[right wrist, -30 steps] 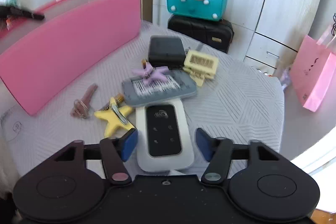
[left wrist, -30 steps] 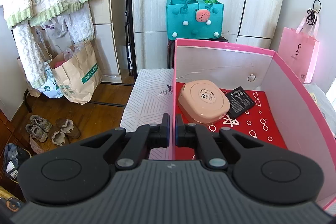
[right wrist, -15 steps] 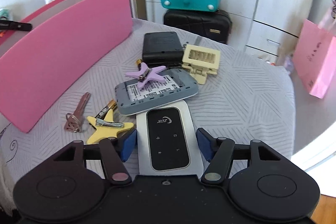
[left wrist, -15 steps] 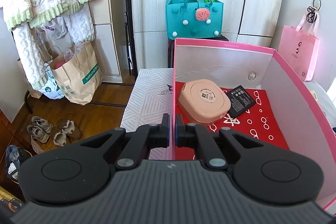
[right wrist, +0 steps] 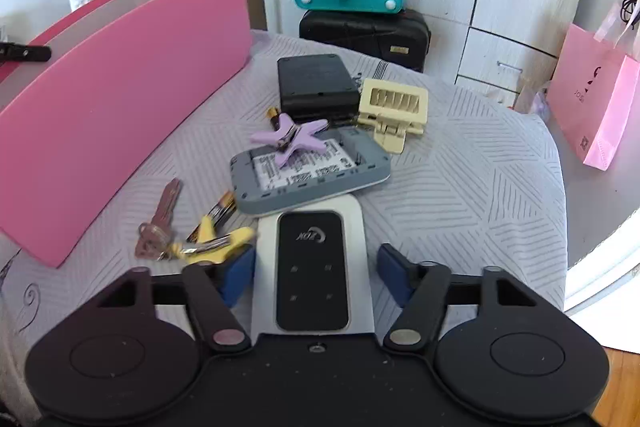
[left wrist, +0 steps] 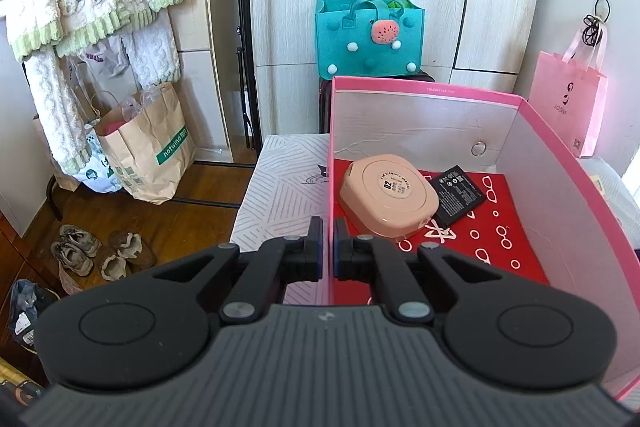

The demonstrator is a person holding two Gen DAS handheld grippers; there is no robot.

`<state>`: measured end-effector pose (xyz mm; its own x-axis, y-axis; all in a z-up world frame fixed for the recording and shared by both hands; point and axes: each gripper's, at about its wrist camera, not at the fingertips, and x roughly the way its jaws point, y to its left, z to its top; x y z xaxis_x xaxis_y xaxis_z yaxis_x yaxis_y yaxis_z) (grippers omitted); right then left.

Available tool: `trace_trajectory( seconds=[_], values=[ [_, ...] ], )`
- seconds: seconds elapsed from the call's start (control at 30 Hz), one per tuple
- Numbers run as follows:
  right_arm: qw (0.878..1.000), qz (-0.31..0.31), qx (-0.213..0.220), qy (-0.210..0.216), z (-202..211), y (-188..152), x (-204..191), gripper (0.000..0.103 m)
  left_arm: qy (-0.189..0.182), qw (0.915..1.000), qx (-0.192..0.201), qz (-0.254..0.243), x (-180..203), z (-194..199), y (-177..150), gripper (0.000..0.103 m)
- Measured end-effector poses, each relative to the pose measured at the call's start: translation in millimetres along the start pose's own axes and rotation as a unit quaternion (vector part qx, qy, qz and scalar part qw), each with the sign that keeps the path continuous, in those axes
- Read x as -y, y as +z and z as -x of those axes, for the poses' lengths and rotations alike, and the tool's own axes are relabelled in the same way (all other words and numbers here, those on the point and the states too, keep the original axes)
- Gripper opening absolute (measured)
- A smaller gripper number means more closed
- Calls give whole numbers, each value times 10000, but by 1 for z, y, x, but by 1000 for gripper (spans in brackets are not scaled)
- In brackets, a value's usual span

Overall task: Organize rigid objects
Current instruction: 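Return the right tool to the table and grasp the white router, then carry the white router into the pink box and open the right tool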

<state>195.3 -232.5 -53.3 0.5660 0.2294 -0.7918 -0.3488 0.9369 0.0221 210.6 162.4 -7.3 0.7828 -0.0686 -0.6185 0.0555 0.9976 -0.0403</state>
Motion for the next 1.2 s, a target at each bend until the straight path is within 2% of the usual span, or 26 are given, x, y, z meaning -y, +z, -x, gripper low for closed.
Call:
trace_trajectory(
  seconds=[0.03, 0.1, 0.13, 0.23, 0.37, 0.67, 1.03, 1.2],
  values=[
    [10000, -10, 64, -19, -1, 0, -1, 79, -9, 10000, 33, 0, 0, 1, 0, 5],
    [10000, -32, 77, -36, 0, 0, -3, 76, -7, 10000, 54, 10, 1, 1, 0, 5],
    [10000, -27, 60, -28, 3, 1, -4, 64, -17, 10000, 56, 14, 1, 1, 0, 5],
    [9999, -80, -32, -92, 8, 1, -9, 65, -17, 10000, 61, 35, 0, 2, 0, 5],
    [9996, 80, 122, -259, 18, -4, -19, 65, -33, 10000, 60, 38, 1, 2, 1, 5],
    [9985, 198, 403, -301, 48, -3, -26, 65, -31, 10000, 71, 63, 1, 2, 1, 5],
    [9937, 444, 1028, 39, 79, 40, -53, 65, -58, 9999, 82, 66, 1, 2, 1, 5],
    [9859, 529, 1571, 217, 98, 66, -71, 65, -50, 9999, 81, 103, 1, 2, 1, 5]
  ],
)
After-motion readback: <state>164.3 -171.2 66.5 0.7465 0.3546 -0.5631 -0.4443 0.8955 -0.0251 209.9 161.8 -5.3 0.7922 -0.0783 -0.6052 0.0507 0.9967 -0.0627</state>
